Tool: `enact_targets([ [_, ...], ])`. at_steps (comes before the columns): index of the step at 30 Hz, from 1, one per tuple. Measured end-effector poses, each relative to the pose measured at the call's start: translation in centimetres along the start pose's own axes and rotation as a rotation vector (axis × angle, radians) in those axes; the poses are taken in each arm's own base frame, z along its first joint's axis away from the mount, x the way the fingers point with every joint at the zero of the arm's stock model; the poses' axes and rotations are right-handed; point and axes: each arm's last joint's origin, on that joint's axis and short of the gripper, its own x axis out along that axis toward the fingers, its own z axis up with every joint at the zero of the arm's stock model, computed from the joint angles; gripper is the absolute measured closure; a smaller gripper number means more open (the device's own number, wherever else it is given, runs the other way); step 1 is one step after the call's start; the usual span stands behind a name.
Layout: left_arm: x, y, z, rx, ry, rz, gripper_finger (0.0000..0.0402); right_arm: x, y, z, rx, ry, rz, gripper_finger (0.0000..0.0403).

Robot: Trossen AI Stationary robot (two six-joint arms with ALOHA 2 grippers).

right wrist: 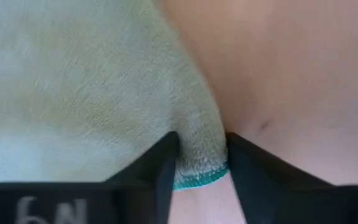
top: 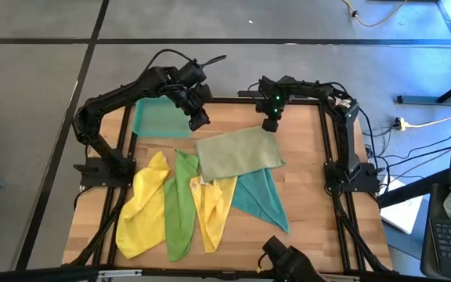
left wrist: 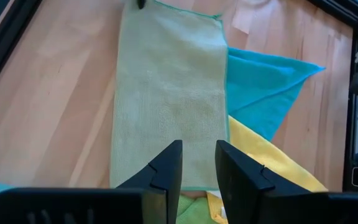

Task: Fold microfiber towels
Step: Fold the light green microfiber cloth

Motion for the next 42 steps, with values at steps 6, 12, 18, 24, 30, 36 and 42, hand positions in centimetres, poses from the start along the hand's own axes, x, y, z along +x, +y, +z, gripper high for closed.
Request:
enact_targets([
  [6,0.0,0.0,0.0,0.001,0.002,0.002,0.0313,-0.9,0.6,-0.1,0.037,0.032,0.073,0.0389],
  [12,0.0,0.0,0.0,0.015,0.002,0.002,0.0313,-2.7,1.2,0.1,0.142,0.042,0.08,0.0396],
  [18,0.0,0.0,0.0,0.051,0.003,0.001,0.0313,-5.5,3.2,2.5,0.205,-0.04,-0.04,0.0395],
  [24,0.0,0.0,-0.1,0.048,0.008,-0.015,0.0313,-6.2,7.3,5.0,0.22,-0.094,-0.048,0.0393],
  [30,0.0,0.0,0.0,0.013,0.003,-0.017,0.0313,-4.6,11.1,5.8,0.147,-0.039,-0.124,0.0391],
  [36,0.0,0.1,0.1,-0.025,-0.005,0.027,0.0313,-3.5,14.0,6.7,0.117,-0.075,-0.13,0.039],
  [42,0.0,0.1,0.0,-0.063,-0.003,0.035,0.0313,-3.1,15.9,8.4,0.16,-0.224,-0.056,0.039],
])
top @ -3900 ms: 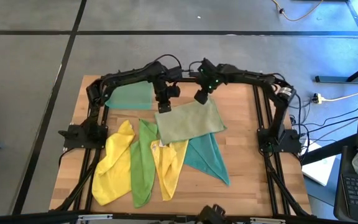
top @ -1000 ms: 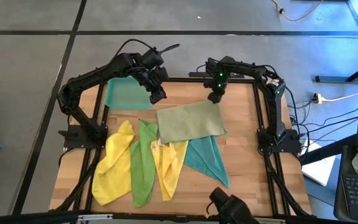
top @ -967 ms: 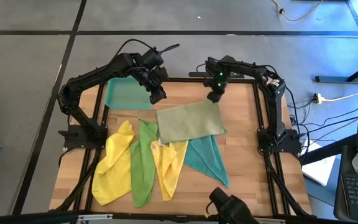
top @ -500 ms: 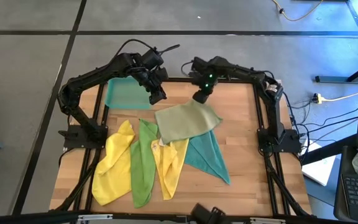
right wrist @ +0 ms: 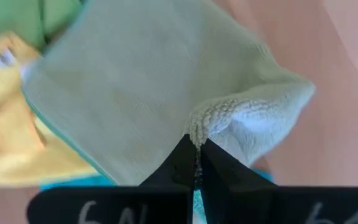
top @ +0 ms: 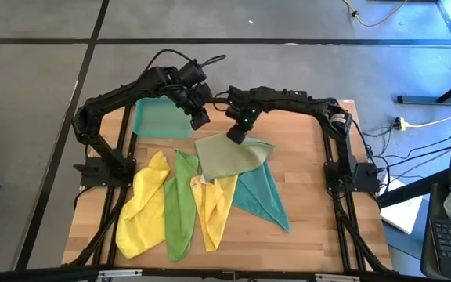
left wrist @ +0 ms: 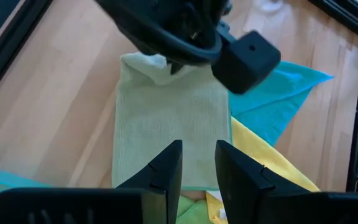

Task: Fold microfiber towels
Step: Fold the light green microfiber cloth

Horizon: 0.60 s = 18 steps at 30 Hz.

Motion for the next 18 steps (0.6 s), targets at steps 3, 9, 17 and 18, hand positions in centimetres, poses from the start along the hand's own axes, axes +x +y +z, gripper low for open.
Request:
enact_targets([
  [3,-0.1,0.0,-0.2,-0.006,0.01,-0.001,0.0313,0.1,0.7,0.6,0.065,-0.064,0.019,0.039],
  [9,-0.5,-0.3,-0.8,0.018,0.057,-0.01,0.0313,0.5,1.8,2.2,0.178,-0.221,0.088,0.039],
  [17,-1.5,-0.6,-1.6,0.105,0.089,-0.012,0.0313,3.4,3.2,3.6,0.313,-0.309,0.173,0.0389],
  [18,-1.6,-0.5,-1.6,0.116,0.089,-0.012,0.0313,4.1,3.3,3.6,0.324,-0.304,0.181,0.0389],
])
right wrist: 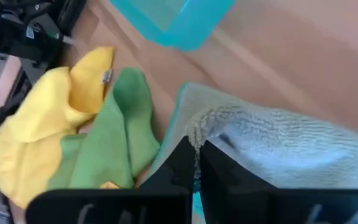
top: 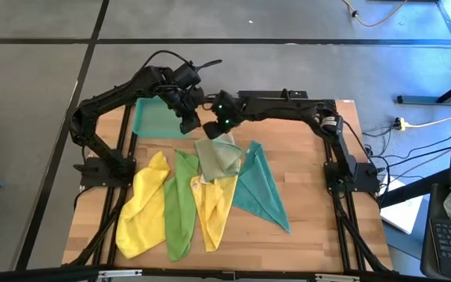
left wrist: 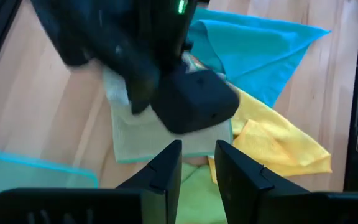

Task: Fold microfiber towels
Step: Fold the light green microfiber cloth

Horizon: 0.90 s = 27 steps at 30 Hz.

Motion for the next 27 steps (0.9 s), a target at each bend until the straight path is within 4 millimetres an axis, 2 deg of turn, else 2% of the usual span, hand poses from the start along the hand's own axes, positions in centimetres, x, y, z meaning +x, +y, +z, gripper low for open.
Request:
enact_targets([
  [4,-0.4,-0.2,-0.2,0.028,-0.004,-0.002,0.0313,2.4,-0.2,-1.0,0.038,0.062,0.027,0.0389],
  [8,-1.2,-0.4,-0.6,0.051,-0.013,0.0,0.0313,3.6,-0.4,-1.5,0.063,0.081,0.032,0.0389],
  [16,-1.6,-0.3,-0.9,0.042,-0.012,0.005,0.0313,3.5,0.7,-0.3,0.033,-0.057,0.111,0.0389],
  [22,-1.6,-0.3,-0.9,0.041,-0.01,0.005,0.0313,3.5,0.7,-0.2,-0.018,-0.061,0.115,0.0388],
  [24,-1.6,-0.3,-0.9,0.04,-0.01,0.005,0.0313,3.4,0.8,-0.3,-0.051,-0.048,0.132,0.0379],
  [27,-1.6,-0.3,-0.9,0.036,-0.01,0.008,0.0313,3.4,0.8,-0.3,-0.089,-0.031,0.153,0.0343],
])
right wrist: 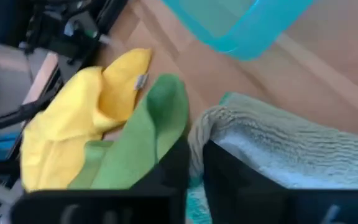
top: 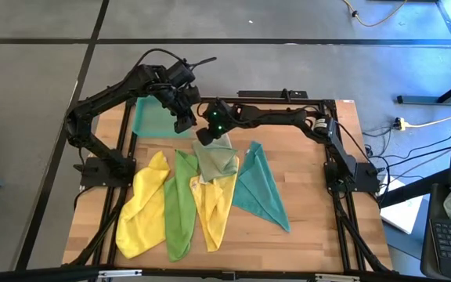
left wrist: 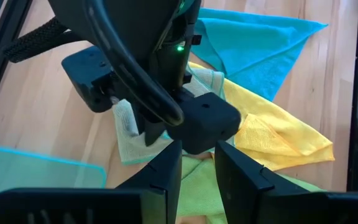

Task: Fold microfiber towels
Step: Fold the light green microfiber cloth

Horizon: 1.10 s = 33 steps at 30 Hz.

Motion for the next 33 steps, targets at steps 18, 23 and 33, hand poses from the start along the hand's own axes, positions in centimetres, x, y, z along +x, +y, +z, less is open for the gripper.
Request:
enact_targets([
  [18,0.0,0.0,-0.1,-0.018,0.009,0.007,0.0313,-4.7,0.3,-1.5,-0.461,0.362,-0.213,0.0141],
  [23,0.0,0.0,-0.1,0.137,0.008,0.003,0.0313,-4.6,0.0,-1.6,-0.594,0.368,-0.277,0.0146],
  [33,0.1,0.6,0.3,0.335,-0.024,0.02,0.0311,-3.0,-1.4,-3.5,-0.62,0.4,-0.247,0.0145],
])
